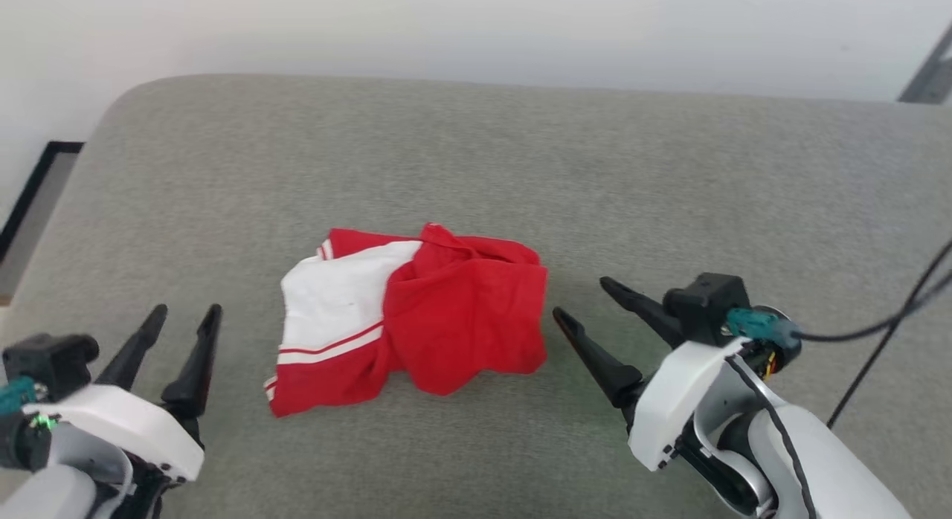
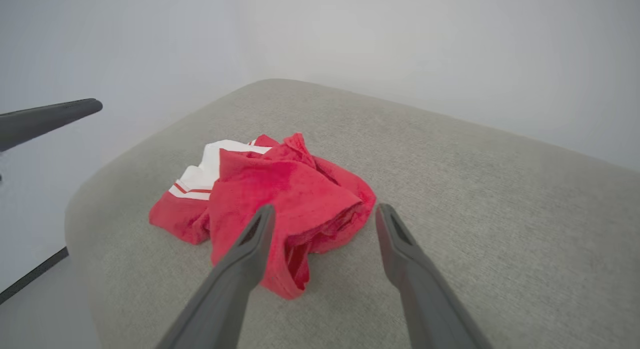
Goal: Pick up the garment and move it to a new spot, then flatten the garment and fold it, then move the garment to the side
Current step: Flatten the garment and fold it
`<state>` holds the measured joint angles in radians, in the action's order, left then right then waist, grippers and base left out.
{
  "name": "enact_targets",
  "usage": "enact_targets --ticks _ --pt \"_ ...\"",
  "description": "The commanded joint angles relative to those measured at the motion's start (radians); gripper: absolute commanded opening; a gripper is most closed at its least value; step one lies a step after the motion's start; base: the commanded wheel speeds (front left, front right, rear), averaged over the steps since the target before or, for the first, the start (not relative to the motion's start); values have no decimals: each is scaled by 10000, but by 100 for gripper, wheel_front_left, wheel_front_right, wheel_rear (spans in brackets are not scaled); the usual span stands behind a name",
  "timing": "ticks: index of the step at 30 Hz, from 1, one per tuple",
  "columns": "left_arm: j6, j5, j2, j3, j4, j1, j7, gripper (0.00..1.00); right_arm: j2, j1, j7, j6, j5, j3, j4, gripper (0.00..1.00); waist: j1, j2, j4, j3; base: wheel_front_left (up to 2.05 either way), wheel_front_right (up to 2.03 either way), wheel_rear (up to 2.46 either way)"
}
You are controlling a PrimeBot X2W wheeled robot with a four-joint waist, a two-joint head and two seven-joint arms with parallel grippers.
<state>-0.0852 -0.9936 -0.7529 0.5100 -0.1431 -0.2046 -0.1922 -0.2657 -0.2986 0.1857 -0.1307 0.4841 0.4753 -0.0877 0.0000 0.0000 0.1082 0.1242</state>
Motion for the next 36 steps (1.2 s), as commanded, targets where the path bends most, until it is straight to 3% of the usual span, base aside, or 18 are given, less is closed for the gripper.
enact_targets --ticks 1,4,12,20,21,22,29,36 --pt "-89 136 180 -83 -67 176 -278 100 -100 -231 367 0 213 182 62 100 0 0 368 -60 0 0 0" --pt "-95 387 547 -202 -159 376 -578 100 -240 -549 1155 0 499 506 -14 100 0 0 682 -27 0 0 0" --pt "508 961 1785 -974 -451 691 -740 100 -422 -1654 3161 1 156 1104 -1151 100 0 0 1567 205 0 0 0" --pt "1256 1974 2874 -2095 -567 909 -746 100 -404 -2554 4177 1 -290 1992 -2471 97 0 0 2040 369 0 0 0" --pt "1341 2138 3036 -2275 -572 966 -746 100 -425 -2727 4175 1 -361 2187 -2642 31 0 0 2071 389 0 0 0" --pt "1422 2312 3193 -2446 -588 1053 -746 100 -449 -2837 4164 1 -345 2327 -2812 0 0 0 2095 400 0 0 0" --pt "1914 3069 4021 -3544 -636 1386 -743 100 -599 -3532 3918 1 221 2390 -3330 0 0 0 1998 380 0 0 0" --pt "2088 3539 4453 -4375 -493 1822 -742 100 -1660 -3496 4314 3 686 1627 -2202 0 0 0 1573 314 0 0 0"
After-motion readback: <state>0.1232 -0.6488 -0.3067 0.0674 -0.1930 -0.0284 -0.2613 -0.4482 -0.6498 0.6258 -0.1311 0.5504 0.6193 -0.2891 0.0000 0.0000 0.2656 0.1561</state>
